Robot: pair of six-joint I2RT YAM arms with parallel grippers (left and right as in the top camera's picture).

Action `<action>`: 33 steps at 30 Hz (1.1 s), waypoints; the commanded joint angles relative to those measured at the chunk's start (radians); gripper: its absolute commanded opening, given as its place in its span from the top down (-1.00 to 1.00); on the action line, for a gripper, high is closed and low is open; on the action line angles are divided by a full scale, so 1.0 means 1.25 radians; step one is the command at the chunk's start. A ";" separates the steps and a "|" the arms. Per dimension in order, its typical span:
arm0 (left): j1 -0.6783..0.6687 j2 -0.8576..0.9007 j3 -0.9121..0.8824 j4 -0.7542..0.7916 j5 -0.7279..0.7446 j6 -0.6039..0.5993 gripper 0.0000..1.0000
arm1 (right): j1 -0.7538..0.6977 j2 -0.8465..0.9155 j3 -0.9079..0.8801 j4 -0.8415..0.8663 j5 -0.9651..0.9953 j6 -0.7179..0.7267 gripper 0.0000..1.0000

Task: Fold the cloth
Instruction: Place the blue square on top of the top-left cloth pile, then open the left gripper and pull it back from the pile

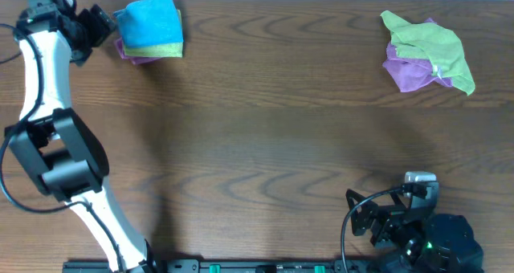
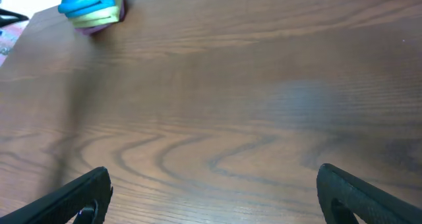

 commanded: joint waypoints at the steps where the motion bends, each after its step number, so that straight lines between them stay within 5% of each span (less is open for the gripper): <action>1: 0.002 -0.020 0.017 -0.027 -0.018 0.020 -0.85 | -0.005 -0.003 -0.005 -0.001 0.009 0.014 -0.98; 15: -0.072 -0.076 0.017 -0.274 -0.064 0.212 -0.90 | -0.005 -0.003 -0.005 -0.001 0.009 0.014 -0.98; 33: -0.223 -0.198 0.016 -0.328 -0.060 0.212 -0.91 | -0.005 -0.003 -0.005 -0.001 0.009 0.014 -0.98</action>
